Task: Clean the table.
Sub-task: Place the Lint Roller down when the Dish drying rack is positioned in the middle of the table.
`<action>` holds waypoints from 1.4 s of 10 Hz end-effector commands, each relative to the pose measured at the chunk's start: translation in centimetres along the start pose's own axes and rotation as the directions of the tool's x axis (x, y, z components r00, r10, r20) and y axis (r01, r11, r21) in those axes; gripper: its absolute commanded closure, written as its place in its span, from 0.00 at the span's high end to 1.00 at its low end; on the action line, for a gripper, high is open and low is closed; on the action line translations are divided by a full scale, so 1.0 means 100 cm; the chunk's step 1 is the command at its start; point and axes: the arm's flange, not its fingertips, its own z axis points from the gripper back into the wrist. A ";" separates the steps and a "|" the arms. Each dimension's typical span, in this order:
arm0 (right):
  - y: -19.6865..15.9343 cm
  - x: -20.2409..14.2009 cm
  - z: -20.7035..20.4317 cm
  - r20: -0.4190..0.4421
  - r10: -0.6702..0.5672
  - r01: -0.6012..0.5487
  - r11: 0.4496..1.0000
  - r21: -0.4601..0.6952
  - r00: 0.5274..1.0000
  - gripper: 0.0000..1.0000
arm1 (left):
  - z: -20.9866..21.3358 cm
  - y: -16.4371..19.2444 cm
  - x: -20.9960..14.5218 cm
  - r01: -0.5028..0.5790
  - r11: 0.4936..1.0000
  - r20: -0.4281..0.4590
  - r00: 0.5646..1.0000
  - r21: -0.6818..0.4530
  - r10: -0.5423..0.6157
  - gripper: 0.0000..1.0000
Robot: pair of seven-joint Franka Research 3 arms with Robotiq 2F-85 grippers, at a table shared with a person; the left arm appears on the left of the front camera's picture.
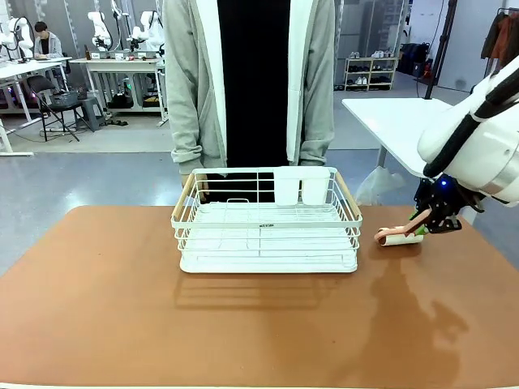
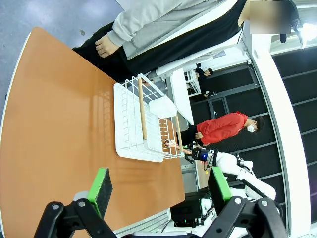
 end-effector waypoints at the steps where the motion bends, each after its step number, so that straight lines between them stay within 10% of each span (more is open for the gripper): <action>1: -0.009 -0.019 0.022 0.051 -0.012 0.013 1.000 -0.013 0.999 0.91 | 0.003 0.000 0.004 0.023 0.999 0.015 1.000 -0.028 -0.022 1.00; 14: -0.033 -0.028 0.051 0.053 0.070 -0.062 0.987 -0.147 0.996 1.00 | 0.003 0.000 0.004 0.023 0.999 0.015 1.000 -0.028 -0.022 1.00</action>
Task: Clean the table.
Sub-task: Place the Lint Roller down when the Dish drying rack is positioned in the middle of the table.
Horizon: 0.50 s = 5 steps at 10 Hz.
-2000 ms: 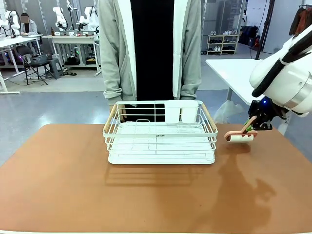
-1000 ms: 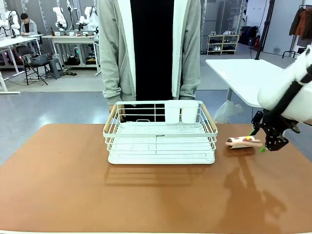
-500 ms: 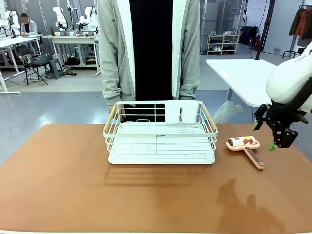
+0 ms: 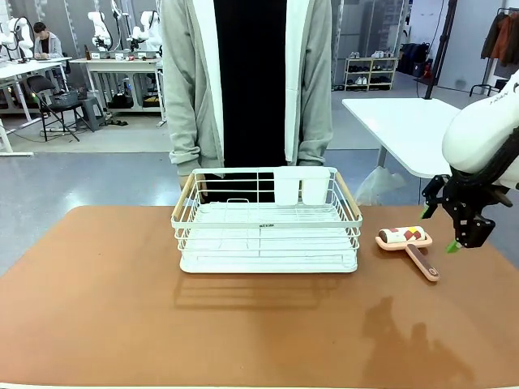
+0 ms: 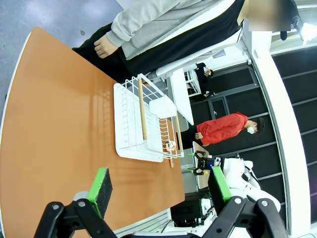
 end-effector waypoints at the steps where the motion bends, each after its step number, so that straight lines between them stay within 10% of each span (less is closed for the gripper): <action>1: 0.001 0.001 -0.001 0.006 0.006 -0.006 1.000 0.009 1.000 1.00 | 0.003 0.000 0.004 0.022 0.999 0.014 1.000 -0.028 -0.022 1.00; 5: 0.001 0.001 -0.001 0.006 0.006 -0.006 1.000 0.009 1.000 1.00 | 0.003 0.000 0.004 0.022 0.999 0.014 1.000 -0.028 -0.022 1.00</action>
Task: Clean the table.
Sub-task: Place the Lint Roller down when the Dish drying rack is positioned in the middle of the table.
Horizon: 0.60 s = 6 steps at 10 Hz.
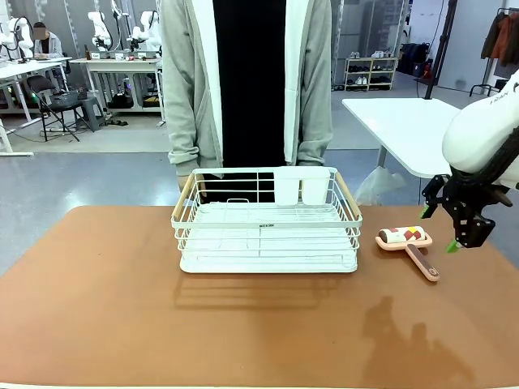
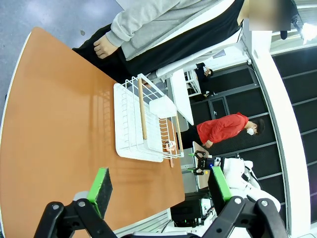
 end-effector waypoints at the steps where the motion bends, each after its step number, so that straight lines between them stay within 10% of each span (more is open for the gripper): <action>1: 0.000 0.001 -0.002 0.006 0.006 -0.006 1.000 0.008 1.000 1.00 | 0.003 0.000 0.004 0.022 0.999 0.014 1.000 -0.028 -0.022 1.00; 6: 0.000 0.001 -0.002 0.006 0.006 -0.006 1.000 0.008 1.000 1.00 | 0.003 0.000 0.004 0.022 0.999 0.014 1.000 -0.028 -0.022 1.00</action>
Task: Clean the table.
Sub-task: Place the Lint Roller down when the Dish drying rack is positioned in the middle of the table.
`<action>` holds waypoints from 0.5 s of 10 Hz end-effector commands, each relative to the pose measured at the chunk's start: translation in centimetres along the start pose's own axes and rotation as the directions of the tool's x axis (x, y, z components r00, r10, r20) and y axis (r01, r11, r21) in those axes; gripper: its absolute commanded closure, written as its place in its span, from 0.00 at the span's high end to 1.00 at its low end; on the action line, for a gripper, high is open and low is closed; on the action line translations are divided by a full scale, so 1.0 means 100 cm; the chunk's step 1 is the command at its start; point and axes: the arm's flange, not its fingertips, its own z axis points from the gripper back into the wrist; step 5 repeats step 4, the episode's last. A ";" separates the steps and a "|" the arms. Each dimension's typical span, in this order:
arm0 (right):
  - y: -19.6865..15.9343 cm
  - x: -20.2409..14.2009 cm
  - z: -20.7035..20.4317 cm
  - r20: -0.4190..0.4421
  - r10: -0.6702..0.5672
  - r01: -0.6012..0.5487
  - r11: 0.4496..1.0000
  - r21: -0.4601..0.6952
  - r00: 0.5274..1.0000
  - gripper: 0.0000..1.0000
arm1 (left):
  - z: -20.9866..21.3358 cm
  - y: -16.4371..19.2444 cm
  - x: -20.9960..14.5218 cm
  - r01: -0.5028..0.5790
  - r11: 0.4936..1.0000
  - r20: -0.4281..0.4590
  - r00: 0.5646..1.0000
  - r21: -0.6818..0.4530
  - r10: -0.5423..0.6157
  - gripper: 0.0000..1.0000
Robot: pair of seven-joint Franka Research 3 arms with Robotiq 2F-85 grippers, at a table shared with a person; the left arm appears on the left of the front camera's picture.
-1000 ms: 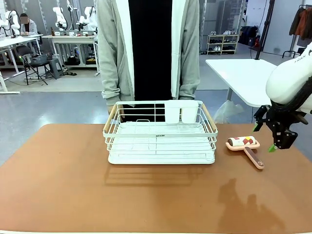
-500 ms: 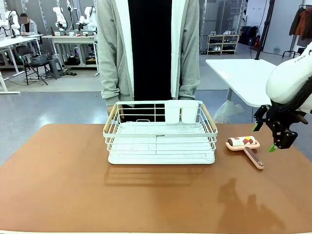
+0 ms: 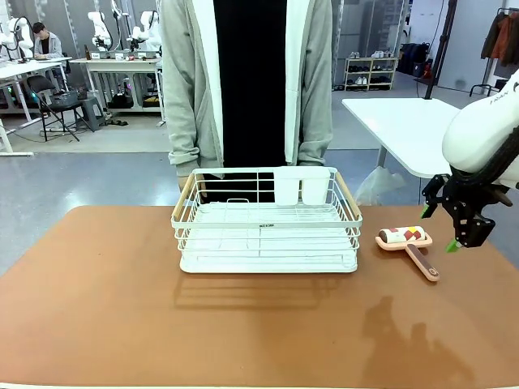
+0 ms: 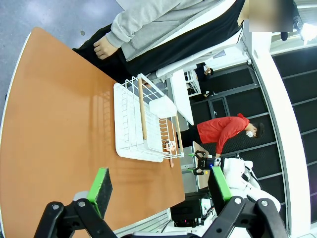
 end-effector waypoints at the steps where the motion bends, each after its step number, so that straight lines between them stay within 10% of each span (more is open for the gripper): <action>1: 0.000 0.001 -0.002 0.006 0.006 -0.006 1.000 0.007 1.000 1.00 | 0.003 0.000 0.004 0.022 0.999 0.014 1.000 -0.028 -0.022 1.00; 5: 0.000 0.001 -0.002 0.006 0.006 -0.006 1.000 0.007 1.000 1.00 | 0.003 0.000 0.004 0.022 0.999 0.014 1.000 -0.028 -0.022 1.00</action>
